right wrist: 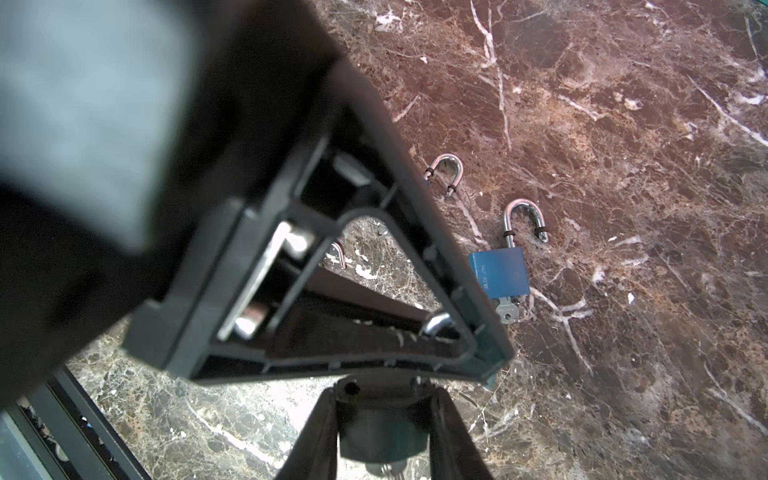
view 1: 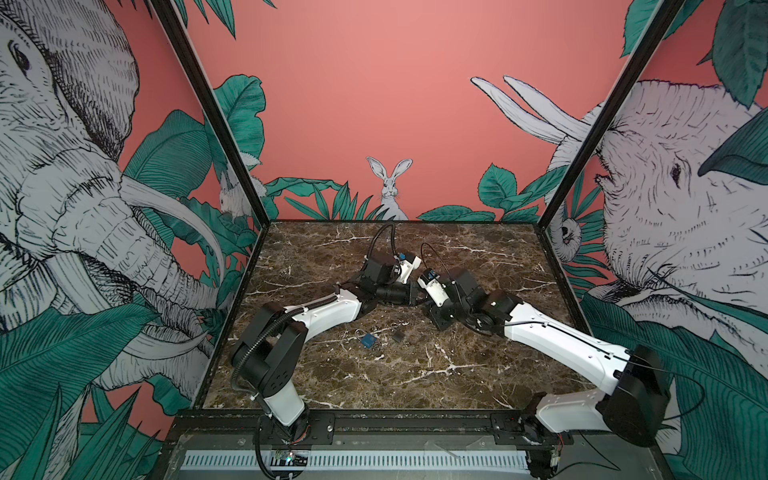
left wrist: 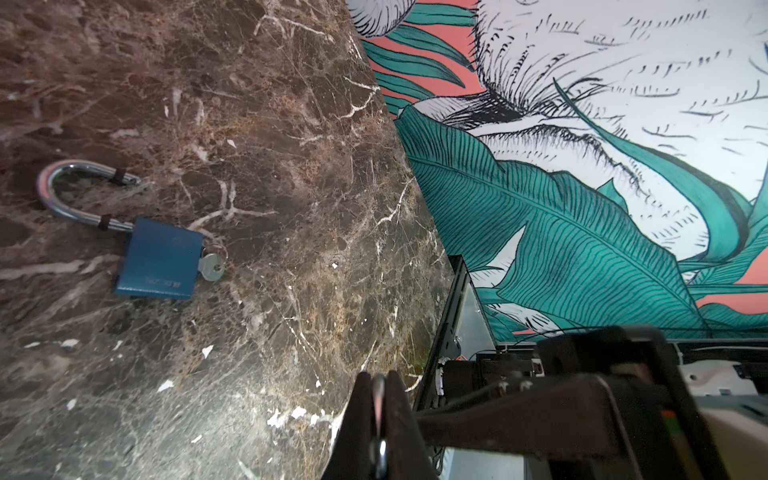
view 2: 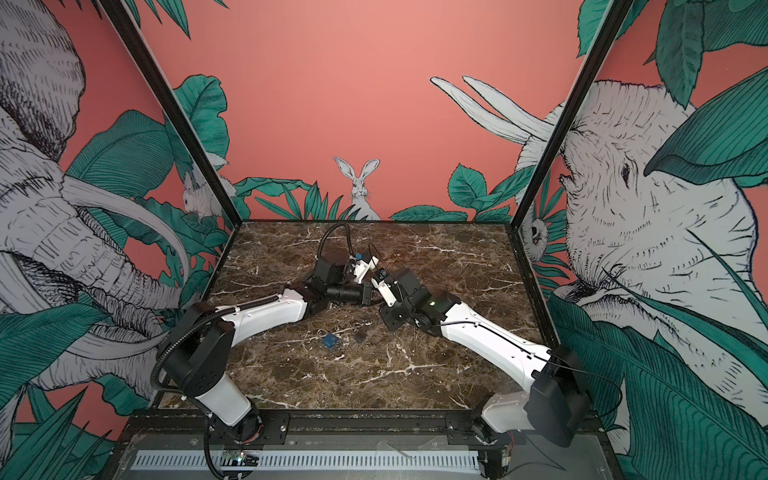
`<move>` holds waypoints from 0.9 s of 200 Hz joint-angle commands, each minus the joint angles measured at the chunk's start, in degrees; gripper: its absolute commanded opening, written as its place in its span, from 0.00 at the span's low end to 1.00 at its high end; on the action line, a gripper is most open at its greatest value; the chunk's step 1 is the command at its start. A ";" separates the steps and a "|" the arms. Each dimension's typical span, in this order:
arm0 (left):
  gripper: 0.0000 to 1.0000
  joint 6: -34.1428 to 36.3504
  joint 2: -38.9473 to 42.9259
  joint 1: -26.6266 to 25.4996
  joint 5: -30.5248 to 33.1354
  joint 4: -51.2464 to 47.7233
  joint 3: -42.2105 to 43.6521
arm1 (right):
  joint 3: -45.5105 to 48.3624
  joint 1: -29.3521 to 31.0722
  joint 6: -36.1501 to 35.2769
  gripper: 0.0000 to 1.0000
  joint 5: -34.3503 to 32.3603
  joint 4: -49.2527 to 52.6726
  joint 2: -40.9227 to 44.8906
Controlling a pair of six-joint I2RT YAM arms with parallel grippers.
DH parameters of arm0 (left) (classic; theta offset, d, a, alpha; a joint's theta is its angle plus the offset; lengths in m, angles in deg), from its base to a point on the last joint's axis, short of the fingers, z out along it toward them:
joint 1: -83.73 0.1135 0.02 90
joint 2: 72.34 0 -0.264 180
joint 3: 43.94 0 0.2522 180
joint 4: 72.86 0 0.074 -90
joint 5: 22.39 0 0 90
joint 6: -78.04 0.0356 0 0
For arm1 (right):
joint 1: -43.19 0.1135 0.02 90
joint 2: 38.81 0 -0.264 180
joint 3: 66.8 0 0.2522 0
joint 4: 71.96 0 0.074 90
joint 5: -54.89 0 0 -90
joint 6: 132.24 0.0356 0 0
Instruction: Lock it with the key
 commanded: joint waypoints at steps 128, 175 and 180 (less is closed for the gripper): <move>0.00 -11.82 -0.11 -0.26 9.43 12.56 -5.64 | 12.79 -14.17 9.10 0.63 17.16 -19.00 18.19; 0.00 -17.17 0.01 -0.19 9.86 12.79 -10.79 | 19.03 -29.07 16.16 0.59 31.07 -36.50 20.86; 0.00 -17.67 0.25 -0.26 9.99 12.64 -11.05 | 19.34 -30.42 16.98 0.58 32.52 -38.75 20.28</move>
